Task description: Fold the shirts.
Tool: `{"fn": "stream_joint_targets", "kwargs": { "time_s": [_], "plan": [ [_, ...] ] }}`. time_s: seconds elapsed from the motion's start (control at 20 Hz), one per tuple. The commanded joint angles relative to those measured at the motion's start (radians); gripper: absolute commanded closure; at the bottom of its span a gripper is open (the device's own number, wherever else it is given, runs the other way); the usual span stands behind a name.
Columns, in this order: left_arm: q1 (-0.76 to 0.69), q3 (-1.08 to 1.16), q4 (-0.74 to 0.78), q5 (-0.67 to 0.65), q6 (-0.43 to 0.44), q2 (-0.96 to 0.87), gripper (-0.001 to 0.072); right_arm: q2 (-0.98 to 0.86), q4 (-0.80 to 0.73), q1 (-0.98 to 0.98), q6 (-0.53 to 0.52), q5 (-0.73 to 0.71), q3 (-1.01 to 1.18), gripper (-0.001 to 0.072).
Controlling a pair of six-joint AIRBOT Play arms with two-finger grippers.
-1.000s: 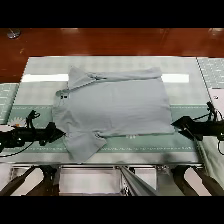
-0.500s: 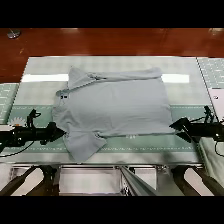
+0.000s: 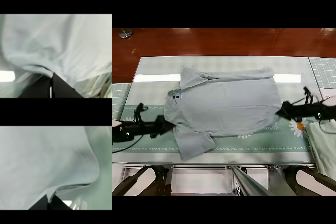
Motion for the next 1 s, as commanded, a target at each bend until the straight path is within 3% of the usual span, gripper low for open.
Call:
{"fn": "stream_joint_targets", "kwargs": {
  "time_s": [0.0,0.1,0.2,0.35,0.45,0.6,0.95],
  "plan": [
    [-0.012,0.263,-0.24,-0.027,0.095,0.063,0.0668,-0.013,-0.014,0.024,0.021,0.146,0.373,0.0691],
    [-0.039,0.505,-0.24,0.056,0.088,0.123,0.0669,-0.008,-0.054,0.024,0.057,0.195,0.669,0.0691],
    [-0.038,0.767,-0.182,0.139,0.0,0.153,0.0668,0.01,-0.119,0.024,0.095,0.226,0.939,0.0691],
    [-0.027,1.104,0.023,0.114,-0.125,0.172,0.0669,0.107,-0.222,0.024,0.119,0.264,1.199,0.0691],
    [-0.027,1.27,0.217,0.061,-0.195,0.208,0.0669,0.223,-0.305,0.023,0.122,0.267,1.242,0.0691],
    [-0.027,1.39,0.425,-0.011,-0.233,0.298,0.0669,0.393,-0.41,0.023,0.133,0.294,1.243,0.0691],
    [-0.116,1.398,0.667,-0.107,-0.293,0.529,0.0669,0.582,-0.552,0.023,0.175,0.45,1.242,0.0691]
  ]
}}
